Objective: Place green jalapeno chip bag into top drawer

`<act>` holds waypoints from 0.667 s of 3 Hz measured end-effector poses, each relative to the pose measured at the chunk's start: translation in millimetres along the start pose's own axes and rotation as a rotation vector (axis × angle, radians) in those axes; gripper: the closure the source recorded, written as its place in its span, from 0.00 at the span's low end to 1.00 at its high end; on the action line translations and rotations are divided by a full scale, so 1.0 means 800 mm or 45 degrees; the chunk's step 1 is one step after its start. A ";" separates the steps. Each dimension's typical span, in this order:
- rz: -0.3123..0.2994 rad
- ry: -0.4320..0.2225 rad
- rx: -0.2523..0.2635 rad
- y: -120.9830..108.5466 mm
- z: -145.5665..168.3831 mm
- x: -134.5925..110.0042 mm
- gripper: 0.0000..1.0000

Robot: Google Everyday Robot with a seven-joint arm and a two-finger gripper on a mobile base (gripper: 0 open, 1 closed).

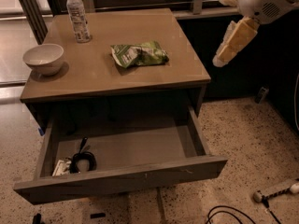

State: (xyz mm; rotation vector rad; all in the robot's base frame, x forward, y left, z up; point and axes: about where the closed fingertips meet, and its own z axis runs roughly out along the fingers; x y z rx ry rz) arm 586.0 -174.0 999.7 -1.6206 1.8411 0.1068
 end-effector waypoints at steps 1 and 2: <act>-0.003 -0.060 0.025 -0.018 0.028 -0.005 0.00; -0.015 -0.182 0.053 -0.051 0.074 -0.029 0.00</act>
Offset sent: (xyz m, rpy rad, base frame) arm 0.1105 0.0685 -0.0263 0.2289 -0.1336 0.0682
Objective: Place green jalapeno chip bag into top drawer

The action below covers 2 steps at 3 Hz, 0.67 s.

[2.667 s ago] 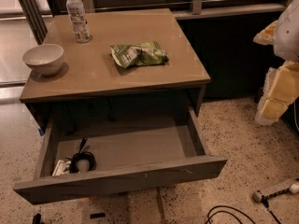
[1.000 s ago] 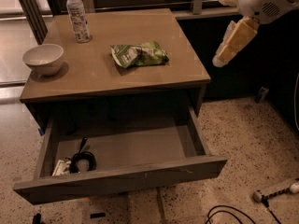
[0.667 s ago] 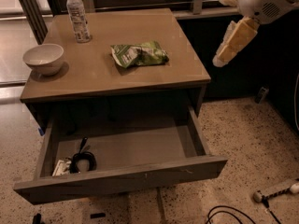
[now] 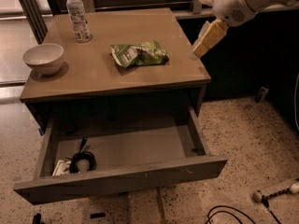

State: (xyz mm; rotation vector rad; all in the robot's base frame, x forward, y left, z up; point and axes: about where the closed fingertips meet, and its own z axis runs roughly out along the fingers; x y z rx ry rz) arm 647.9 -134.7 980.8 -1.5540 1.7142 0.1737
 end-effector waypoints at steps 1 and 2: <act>-0.015 -0.103 0.005 -0.023 0.050 -0.020 0.00; 0.004 -0.166 -0.020 -0.036 0.097 -0.028 0.00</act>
Offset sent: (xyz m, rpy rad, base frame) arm 0.0914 0.0796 -0.0430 0.1750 -0.0074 0.0775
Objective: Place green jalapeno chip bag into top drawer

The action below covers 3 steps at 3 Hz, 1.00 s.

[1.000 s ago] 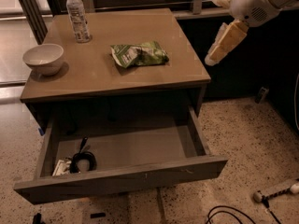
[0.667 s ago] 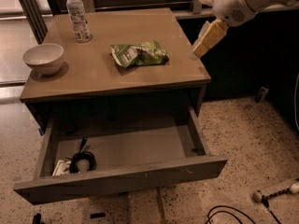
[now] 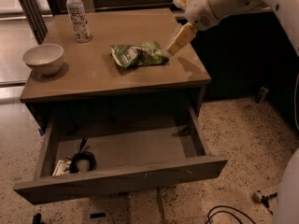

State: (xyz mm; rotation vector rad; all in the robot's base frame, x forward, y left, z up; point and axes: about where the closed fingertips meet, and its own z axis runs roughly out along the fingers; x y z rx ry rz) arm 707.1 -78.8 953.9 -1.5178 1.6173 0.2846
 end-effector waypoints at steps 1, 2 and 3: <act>0.038 -0.021 -0.044 -0.007 0.044 0.008 0.00; 0.075 -0.019 -0.085 -0.011 0.080 0.017 0.00; 0.091 -0.017 -0.122 -0.014 0.108 0.018 0.00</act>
Offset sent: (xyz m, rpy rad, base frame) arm 0.0600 0.0419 -0.0624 0.0377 0.1279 0.0147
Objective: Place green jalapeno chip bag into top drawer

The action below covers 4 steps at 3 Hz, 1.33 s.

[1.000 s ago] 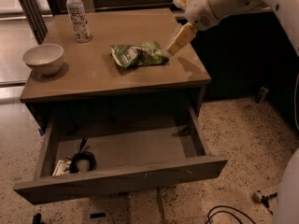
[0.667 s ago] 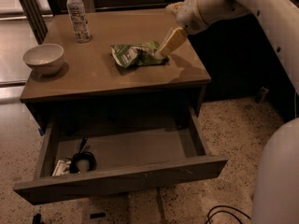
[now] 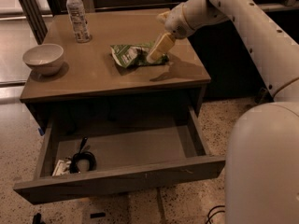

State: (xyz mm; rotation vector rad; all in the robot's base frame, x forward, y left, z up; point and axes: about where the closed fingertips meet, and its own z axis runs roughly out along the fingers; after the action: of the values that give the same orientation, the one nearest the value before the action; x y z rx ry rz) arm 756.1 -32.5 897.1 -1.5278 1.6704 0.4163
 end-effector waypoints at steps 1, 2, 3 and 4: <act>0.011 0.000 -0.032 -0.002 0.021 -0.001 0.00; 0.022 0.000 -0.063 -0.001 0.038 -0.001 0.00; 0.030 0.007 -0.098 0.004 0.053 0.002 0.19; 0.030 0.008 -0.100 0.004 0.054 0.002 0.42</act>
Offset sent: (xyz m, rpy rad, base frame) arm 0.0177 0.0264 -0.0204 0.0038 0.0622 0.0314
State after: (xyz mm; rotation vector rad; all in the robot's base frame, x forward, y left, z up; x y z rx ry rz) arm 767.6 -2.0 868.4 -1.5689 1.6962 0.4956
